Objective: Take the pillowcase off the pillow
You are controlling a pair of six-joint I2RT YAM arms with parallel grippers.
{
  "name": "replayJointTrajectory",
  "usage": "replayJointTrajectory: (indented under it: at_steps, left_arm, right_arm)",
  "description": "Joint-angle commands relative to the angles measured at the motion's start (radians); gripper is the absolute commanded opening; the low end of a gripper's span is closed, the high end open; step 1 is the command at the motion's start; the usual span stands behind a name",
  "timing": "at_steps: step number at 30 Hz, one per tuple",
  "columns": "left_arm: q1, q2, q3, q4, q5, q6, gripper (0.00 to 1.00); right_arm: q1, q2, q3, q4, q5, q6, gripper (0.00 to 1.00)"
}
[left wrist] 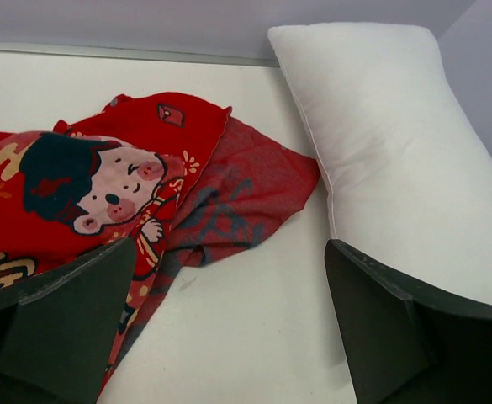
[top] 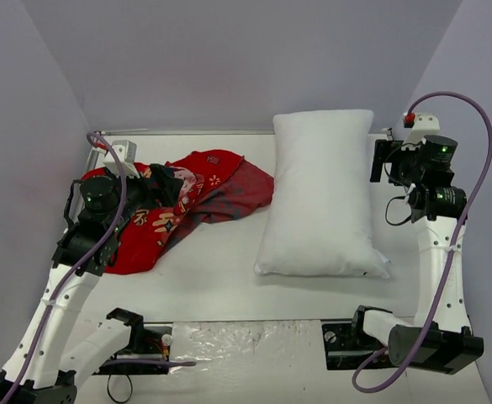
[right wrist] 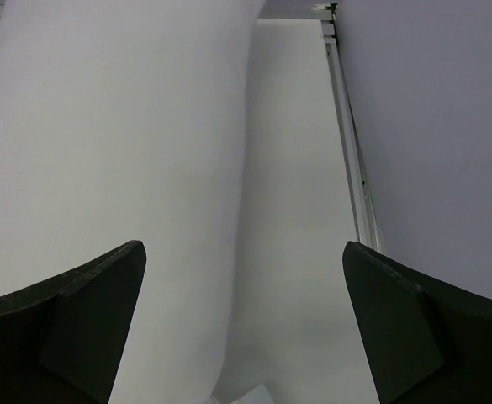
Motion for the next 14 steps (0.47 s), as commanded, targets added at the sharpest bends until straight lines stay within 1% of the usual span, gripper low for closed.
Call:
replayJointTrajectory:
  at_steps: [1, 8, 12, 14]
  left_arm:
    - [0.003, -0.024, -0.017, -0.019, 0.011, 0.012, 0.94]
    - [0.003, -0.004, -0.025, 0.013, 0.043, 0.007, 0.94]
    - [0.003, 0.012, -0.017, 0.020, 0.048, 0.012, 0.94]
    - [0.003, 0.010, -0.022, 0.023, 0.046, 0.015, 0.94]
  right_arm:
    - [-0.008, -0.024, 0.025, 0.010, 0.134, 0.065, 1.00]
    - [-0.006, -0.031, 0.028, 0.033, 0.152, 0.048, 1.00]
    - [-0.006, -0.029, 0.036, 0.039, 0.102, 0.045, 1.00]
    - [-0.006, -0.031, 0.028, 0.053, 0.106, 0.071, 1.00]
